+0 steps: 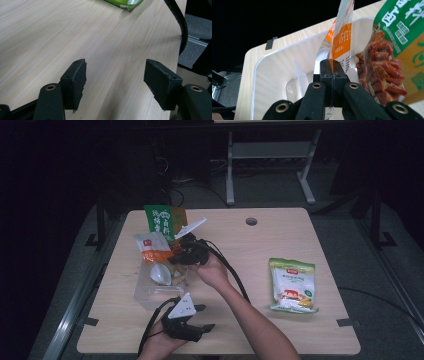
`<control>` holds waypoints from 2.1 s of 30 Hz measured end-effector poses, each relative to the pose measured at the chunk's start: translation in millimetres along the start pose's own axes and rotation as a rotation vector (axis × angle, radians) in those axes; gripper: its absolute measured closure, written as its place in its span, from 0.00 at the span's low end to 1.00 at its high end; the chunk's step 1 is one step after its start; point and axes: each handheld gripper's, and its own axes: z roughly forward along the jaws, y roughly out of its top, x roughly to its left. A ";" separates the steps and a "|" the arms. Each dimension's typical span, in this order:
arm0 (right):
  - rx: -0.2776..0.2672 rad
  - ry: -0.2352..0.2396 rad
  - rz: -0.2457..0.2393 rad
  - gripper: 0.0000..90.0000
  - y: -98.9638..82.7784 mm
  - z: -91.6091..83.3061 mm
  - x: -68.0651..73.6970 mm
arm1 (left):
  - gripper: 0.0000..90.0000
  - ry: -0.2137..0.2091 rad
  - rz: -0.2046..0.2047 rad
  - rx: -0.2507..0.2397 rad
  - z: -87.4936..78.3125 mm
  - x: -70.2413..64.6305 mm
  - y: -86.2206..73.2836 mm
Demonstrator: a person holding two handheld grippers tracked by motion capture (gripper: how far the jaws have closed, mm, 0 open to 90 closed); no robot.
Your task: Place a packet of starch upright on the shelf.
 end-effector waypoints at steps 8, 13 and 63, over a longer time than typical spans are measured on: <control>0.033 0.018 -0.036 1.00 -3.9 -1.3 4.0 | 0.38 0.002 0.002 -0.005 -1.4 0.8 0.1; 0.077 0.000 -0.052 1.00 -6.6 0.3 2.7 | 0.38 0.004 0.003 -0.005 -1.9 0.4 0.4; 0.045 -0.006 0.066 0.59 -60.2 -79.1 -27.6 | 0.34 0.009 -0.021 0.003 4.2 7.5 2.0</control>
